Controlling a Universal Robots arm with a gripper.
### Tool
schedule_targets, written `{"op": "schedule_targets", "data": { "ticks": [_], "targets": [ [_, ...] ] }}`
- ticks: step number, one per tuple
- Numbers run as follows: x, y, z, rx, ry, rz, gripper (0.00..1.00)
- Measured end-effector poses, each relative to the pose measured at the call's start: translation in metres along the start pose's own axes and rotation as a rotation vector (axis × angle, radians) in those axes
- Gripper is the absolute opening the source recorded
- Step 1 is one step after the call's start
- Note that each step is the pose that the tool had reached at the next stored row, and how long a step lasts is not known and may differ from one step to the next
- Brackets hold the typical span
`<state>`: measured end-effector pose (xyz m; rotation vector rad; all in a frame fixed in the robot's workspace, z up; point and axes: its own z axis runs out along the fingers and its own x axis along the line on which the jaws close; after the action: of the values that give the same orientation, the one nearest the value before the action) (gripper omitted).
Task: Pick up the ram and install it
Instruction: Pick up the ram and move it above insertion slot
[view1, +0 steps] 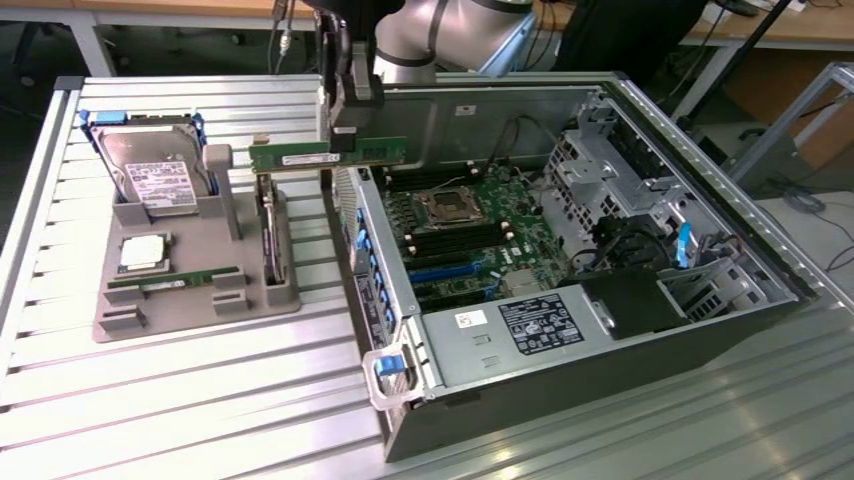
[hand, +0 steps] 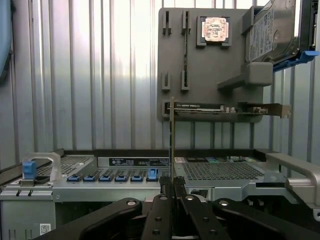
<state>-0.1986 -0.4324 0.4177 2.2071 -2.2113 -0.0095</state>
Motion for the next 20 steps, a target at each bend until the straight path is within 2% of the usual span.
{"op": "schedule_targets", "data": {
  "ticks": [12,20],
  "targets": [
    [0.0,-0.0099,-0.0002,0.0,0.0,0.0,0.12],
    [0.0,-0.02,-0.0003,0.0,0.0,0.0,0.12]
  ]
}}
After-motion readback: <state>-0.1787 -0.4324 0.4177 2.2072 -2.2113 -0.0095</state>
